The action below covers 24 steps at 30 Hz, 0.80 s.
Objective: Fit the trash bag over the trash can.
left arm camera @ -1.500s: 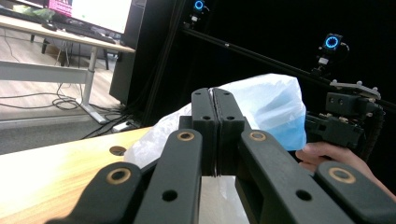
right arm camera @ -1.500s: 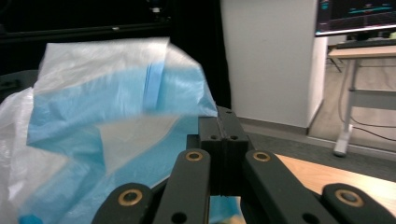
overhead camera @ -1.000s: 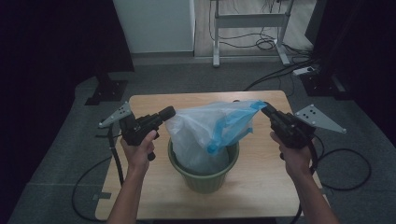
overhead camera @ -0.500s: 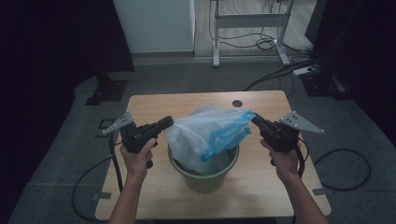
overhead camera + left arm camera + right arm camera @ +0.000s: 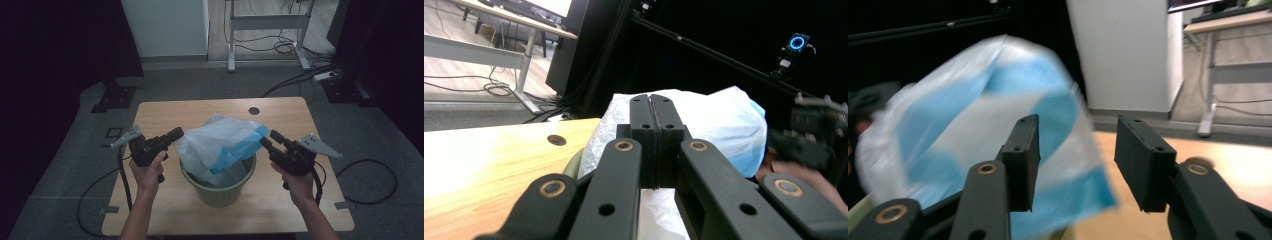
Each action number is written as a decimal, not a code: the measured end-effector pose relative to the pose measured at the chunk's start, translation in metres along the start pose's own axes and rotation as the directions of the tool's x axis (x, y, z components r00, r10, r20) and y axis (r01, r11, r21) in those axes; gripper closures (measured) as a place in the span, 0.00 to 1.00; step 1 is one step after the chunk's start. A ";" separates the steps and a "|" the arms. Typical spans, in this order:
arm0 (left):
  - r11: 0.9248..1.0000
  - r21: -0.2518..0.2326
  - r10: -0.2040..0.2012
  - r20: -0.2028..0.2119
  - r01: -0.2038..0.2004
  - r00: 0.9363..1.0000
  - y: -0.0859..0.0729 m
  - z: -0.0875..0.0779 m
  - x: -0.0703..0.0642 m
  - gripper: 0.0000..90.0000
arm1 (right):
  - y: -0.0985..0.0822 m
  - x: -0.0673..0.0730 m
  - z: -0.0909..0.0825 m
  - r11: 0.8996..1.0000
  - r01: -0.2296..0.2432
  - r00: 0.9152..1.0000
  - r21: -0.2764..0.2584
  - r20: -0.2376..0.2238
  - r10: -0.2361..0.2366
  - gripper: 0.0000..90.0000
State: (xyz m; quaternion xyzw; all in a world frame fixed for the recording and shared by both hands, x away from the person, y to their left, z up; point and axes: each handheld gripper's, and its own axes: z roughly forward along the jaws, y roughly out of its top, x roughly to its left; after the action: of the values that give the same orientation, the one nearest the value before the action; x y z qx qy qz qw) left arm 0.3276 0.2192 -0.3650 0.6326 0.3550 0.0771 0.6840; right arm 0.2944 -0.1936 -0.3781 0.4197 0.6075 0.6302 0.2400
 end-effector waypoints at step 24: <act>0.999 -0.021 -0.032 0.026 0.033 0.999 -0.001 -0.001 0.002 0.99 | -0.021 0.022 0.027 0.998 0.017 0.989 0.058 -0.149 -0.008 0.97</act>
State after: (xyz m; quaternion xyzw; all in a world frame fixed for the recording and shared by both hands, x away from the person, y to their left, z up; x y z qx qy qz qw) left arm 0.3286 0.2206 -0.3665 0.6204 0.3555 0.0615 0.6964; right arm 0.3011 -0.1575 -0.3960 0.3745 0.6448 0.6400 0.1854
